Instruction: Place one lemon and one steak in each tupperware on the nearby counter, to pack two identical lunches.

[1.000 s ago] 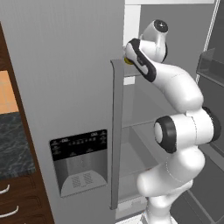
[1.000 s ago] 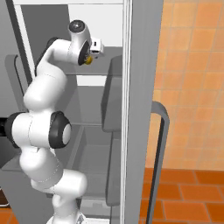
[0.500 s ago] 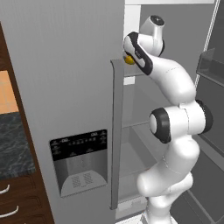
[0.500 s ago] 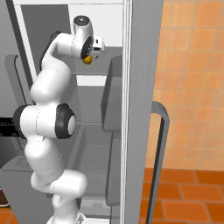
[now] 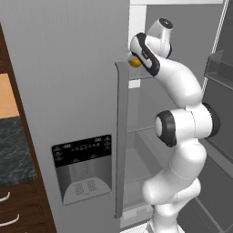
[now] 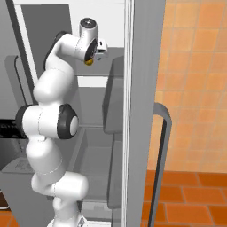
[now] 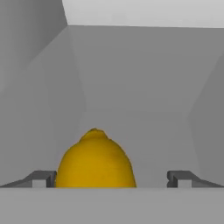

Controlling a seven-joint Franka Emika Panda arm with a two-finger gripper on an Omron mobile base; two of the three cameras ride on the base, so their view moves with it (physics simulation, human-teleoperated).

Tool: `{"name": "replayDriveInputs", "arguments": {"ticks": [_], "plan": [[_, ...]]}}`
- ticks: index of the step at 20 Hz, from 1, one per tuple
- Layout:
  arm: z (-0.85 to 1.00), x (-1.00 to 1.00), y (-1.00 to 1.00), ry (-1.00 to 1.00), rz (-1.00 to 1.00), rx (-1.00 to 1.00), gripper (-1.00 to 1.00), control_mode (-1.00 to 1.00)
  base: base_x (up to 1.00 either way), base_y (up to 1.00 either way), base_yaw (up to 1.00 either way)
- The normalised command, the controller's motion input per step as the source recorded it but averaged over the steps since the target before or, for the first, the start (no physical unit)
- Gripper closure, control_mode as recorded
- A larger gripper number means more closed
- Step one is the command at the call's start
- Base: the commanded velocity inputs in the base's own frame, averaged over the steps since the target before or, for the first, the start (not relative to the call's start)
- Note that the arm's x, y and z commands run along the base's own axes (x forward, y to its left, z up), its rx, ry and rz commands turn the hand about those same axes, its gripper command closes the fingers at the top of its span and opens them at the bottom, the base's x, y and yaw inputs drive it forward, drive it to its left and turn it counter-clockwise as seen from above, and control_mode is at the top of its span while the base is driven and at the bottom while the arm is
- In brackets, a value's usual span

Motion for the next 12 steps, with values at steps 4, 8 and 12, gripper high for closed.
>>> {"name": "replayDriveInputs", "arguments": {"ticks": [4, 8, 12], "plan": [[-0.19, 0.0, 0.16, -0.17, 0.01, -0.01, -1.0, -1.0, 0.0, 0.0, 0.0], [0.0, 0.0, 0.13, -0.01, 0.0, 0.0, -1.0, -1.0, 0.0, 0.0, 0.0], [0.0, 0.0, 0.15, 0.0, 0.0, 0.0, 1.0, -1.0, 0.0, 0.0, 0.0]]}}
